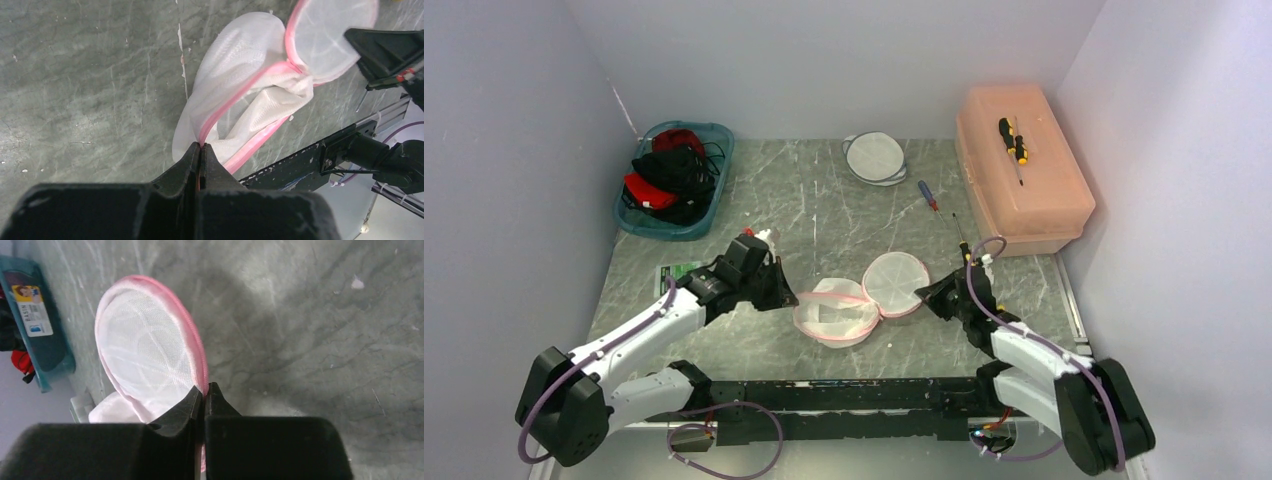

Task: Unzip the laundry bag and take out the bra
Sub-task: Close the laundry bag at the center of the board.

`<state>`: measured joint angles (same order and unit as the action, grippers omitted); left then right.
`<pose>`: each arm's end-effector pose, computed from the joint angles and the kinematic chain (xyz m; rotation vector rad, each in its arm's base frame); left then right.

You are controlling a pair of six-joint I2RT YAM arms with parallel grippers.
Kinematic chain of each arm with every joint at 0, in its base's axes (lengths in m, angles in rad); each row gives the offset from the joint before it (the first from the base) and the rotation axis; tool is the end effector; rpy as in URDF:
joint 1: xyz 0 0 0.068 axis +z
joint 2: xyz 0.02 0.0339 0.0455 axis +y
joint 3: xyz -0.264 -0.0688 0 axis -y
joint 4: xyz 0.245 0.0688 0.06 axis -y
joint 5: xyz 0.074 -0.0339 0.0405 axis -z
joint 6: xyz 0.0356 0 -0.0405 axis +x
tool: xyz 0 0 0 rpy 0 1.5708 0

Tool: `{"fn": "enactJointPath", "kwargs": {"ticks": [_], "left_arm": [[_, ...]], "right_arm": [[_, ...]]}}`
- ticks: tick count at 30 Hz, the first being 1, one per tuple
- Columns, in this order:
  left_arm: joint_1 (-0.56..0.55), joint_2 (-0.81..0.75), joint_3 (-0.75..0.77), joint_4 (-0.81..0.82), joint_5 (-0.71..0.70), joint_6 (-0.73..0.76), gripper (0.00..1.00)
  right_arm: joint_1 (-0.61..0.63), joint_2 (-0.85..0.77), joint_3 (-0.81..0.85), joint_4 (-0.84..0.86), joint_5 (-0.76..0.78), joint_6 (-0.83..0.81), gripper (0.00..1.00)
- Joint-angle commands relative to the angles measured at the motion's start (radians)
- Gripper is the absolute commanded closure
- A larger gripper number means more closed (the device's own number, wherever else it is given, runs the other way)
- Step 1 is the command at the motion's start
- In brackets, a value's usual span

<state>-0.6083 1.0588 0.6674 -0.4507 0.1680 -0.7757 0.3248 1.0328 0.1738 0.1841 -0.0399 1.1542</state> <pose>0.1711 -0.1264 0.2243 -0.1326 2.5684 -0.7922 0.1661 0.0574 0.1254 0.9392 2.1901 0.8068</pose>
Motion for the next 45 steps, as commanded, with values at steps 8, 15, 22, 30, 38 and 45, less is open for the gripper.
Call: {"fn": "enactJointPath", "kwargs": {"ticks": [8, 15, 22, 30, 38, 45], "left_arm": [[0.002, 0.103, 0.091, 0.041, -0.013, 0.039, 0.97], [0.002, 0.19, 0.173, 0.046, 0.002, 0.039, 0.9], [0.002, 0.175, 0.261, -0.036, 0.022, -0.015, 0.15], [0.0, 0.044, 0.206, 0.148, 0.175, -0.411, 0.06], [-0.105, 0.125, 0.329, 0.165, -0.001, -0.694, 0.06], [-0.113, 0.351, 0.485, 0.165, 0.085, -0.734, 0.06]], "right_arm": [[0.177, -0.364, 0.209, -0.292, 0.316, -0.564, 1.0], [0.556, -0.35, 0.291, -0.307, 0.758, -0.731, 1.0], [0.842, -0.238, 0.301, -0.189, 1.112, -0.854, 1.0], [0.91, -0.267, 0.2, 0.093, 1.169, -1.062, 1.0], [0.972, -0.223, 0.163, 0.271, 1.215, -1.219, 1.0], [0.997, -0.211, 0.159, 0.299, 1.237, -1.258, 1.0]]}}
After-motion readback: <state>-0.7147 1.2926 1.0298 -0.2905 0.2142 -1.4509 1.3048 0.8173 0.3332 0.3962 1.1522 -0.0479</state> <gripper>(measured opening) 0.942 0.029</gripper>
